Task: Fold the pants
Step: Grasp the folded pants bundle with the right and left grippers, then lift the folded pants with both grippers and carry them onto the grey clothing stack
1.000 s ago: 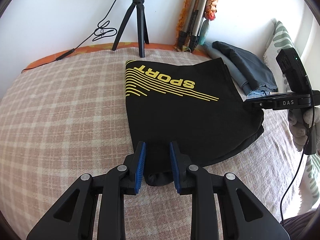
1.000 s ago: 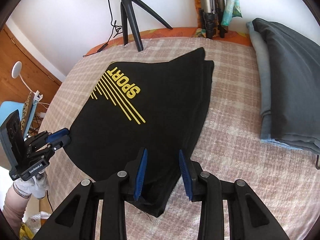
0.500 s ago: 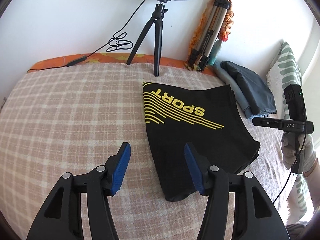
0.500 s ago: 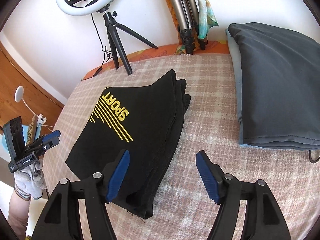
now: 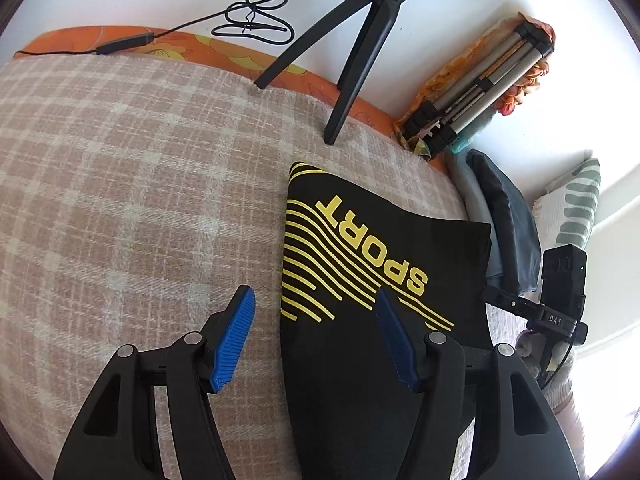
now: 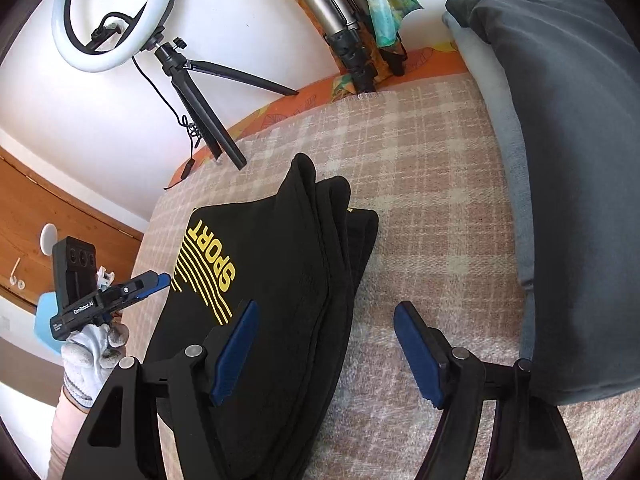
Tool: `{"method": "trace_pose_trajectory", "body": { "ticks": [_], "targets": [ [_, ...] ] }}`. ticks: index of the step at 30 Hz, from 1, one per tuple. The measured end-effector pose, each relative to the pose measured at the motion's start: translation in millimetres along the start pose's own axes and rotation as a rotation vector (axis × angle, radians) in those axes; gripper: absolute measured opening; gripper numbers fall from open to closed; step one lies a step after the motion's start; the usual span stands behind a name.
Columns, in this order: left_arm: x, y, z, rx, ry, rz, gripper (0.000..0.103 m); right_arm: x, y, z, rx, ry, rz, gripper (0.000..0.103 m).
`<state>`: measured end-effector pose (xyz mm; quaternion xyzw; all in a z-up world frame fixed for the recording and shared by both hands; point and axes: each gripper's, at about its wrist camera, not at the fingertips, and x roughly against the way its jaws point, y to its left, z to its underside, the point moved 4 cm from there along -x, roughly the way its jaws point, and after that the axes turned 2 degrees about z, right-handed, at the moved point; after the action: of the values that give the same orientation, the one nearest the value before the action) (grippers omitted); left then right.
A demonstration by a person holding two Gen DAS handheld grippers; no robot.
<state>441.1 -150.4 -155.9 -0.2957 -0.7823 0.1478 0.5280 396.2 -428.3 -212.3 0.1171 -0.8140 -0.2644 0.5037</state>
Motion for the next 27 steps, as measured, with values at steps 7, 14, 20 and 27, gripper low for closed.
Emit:
{"method": "trace_pose_trajectory", "body": {
  "ticks": [7, 14, 20, 27],
  "targets": [
    [-20, -6, -9, -0.025, 0.008, 0.014, 0.062, -11, 4, 0, -0.011, 0.042, -0.109, 0.061],
    [-29, -14, -18, -0.05, 0.003, 0.037, 0.06, -15, 9, -1, 0.0, 0.038, -0.141, 0.057],
    [-32, -14, -17, -0.057, -0.032, -0.024, 0.013, -28, 26, 2, 0.039, 0.012, -0.074, 0.018],
    [-19, -24, -16, -0.105, -0.079, -0.036, 0.007, -5, 37, 0, 0.081, -0.047, -0.049, 0.01]
  ]
}}
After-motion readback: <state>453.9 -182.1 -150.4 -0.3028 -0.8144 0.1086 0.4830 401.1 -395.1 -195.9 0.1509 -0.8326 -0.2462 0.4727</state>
